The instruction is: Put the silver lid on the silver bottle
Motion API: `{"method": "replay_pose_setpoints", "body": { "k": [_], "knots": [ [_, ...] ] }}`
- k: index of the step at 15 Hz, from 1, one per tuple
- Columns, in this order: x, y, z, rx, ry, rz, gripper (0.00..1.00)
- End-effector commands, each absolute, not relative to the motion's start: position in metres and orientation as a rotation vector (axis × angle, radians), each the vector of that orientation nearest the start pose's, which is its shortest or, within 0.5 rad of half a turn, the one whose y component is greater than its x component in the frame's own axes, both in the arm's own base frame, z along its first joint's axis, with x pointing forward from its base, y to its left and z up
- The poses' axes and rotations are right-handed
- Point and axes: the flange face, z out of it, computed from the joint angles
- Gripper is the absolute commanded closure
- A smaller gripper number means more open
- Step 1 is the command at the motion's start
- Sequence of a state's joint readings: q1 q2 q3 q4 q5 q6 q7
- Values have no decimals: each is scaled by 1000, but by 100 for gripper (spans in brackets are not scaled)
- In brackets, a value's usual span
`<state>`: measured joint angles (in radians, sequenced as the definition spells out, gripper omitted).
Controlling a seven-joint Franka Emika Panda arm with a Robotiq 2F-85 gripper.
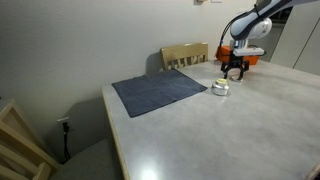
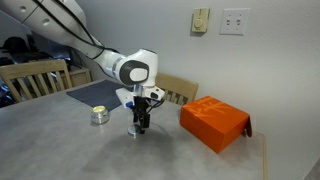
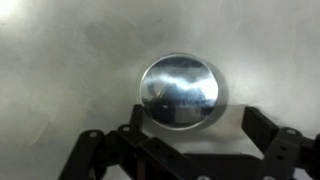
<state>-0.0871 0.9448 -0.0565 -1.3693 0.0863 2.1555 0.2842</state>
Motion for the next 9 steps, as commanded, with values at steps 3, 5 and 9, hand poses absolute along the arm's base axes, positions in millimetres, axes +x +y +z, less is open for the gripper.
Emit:
{"method": "replay_pose_setpoints", "body": {
  "k": [3,5,9],
  "knots": [
    [683,-90,109,-3005,736,287,0],
    [682,-90,107,-2998,739,278,0],
    [683,-90,101,-2990,720,283,0]
  ]
}}
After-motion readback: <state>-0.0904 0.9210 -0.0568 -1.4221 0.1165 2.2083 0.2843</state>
